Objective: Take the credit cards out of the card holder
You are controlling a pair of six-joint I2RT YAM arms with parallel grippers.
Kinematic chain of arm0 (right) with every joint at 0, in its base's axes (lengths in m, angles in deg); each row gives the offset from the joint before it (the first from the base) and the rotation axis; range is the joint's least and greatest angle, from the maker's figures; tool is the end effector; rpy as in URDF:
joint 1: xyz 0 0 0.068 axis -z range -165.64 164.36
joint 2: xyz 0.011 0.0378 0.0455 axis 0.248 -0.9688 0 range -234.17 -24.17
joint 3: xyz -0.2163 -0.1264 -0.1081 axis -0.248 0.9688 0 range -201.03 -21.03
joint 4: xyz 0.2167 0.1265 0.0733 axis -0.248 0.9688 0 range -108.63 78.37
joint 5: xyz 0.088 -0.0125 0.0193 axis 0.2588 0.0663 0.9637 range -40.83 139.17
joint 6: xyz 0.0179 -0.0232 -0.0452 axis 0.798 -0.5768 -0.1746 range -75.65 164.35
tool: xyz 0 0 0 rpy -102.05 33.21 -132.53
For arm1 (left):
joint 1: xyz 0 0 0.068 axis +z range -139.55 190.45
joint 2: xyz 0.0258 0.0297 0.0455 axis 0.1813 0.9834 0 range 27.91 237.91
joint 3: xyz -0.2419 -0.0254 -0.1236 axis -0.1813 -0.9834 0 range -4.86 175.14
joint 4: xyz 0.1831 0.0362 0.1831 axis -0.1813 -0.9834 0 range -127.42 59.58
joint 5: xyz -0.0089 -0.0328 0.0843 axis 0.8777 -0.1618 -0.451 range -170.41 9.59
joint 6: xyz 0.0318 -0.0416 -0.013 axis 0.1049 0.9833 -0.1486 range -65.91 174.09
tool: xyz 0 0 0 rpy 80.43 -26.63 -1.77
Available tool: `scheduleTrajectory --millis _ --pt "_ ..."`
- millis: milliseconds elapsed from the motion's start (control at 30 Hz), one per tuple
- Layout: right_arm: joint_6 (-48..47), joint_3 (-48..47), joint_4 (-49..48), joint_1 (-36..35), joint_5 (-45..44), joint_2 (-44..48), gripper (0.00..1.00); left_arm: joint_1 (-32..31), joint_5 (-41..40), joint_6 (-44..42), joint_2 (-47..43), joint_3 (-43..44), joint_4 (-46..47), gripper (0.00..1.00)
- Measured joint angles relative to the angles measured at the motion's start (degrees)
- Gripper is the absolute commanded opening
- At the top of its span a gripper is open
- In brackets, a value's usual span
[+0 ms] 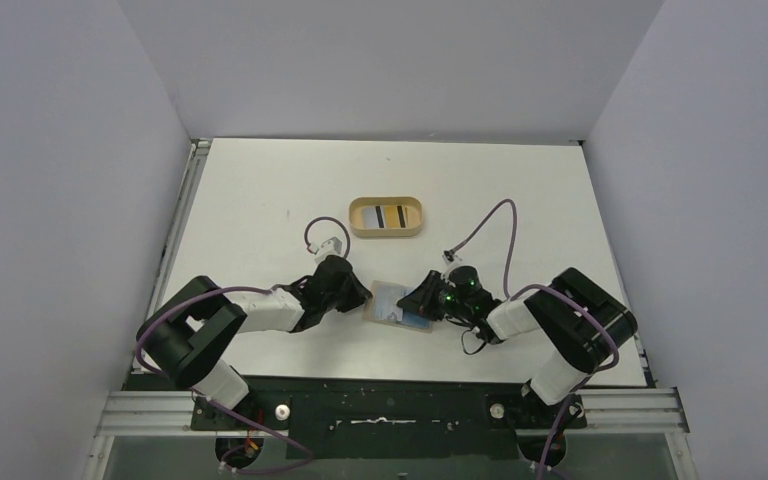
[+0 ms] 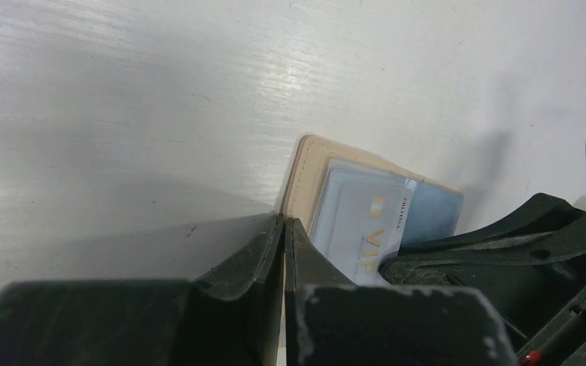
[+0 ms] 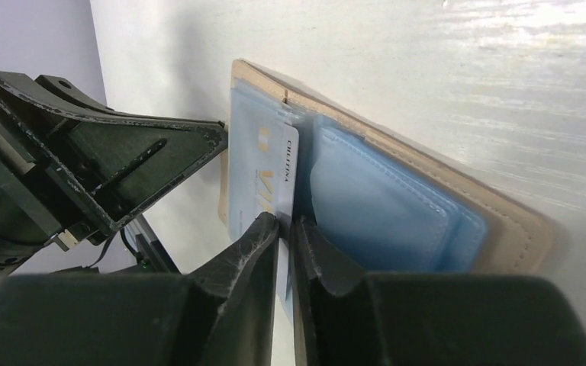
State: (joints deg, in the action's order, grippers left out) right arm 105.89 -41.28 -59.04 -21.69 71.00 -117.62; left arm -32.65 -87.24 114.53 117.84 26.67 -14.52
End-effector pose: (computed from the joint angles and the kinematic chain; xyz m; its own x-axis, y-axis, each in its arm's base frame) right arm 0.1977 0.1602 0.1020 -0.9111 0.3462 -0.2236 0.0041 0.5502 0.8350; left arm 0.2072 -0.1881 0.1264 -0.7778 -0.4551 -0.4336 -0.1260 0.7887 -0.6017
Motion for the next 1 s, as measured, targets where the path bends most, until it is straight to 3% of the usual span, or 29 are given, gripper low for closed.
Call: scheduleTrajectory --millis 433,800,1000 --pt "1.0 1.8 0.2 0.7 0.8 2.4 0.0 0.0 0.2 0.1 0.1 0.0 0.2 0.0" --pt "-2.7 3.2 12.7 4.0 1.5 14.3 0.0 0.1 1.0 0.2 0.6 0.0 1.2 0.0" --pt "-6.8 2.8 24.8 6.4 2.1 22.8 0.0 0.1 1.2 0.4 0.7 -0.3 1.7 0.0"
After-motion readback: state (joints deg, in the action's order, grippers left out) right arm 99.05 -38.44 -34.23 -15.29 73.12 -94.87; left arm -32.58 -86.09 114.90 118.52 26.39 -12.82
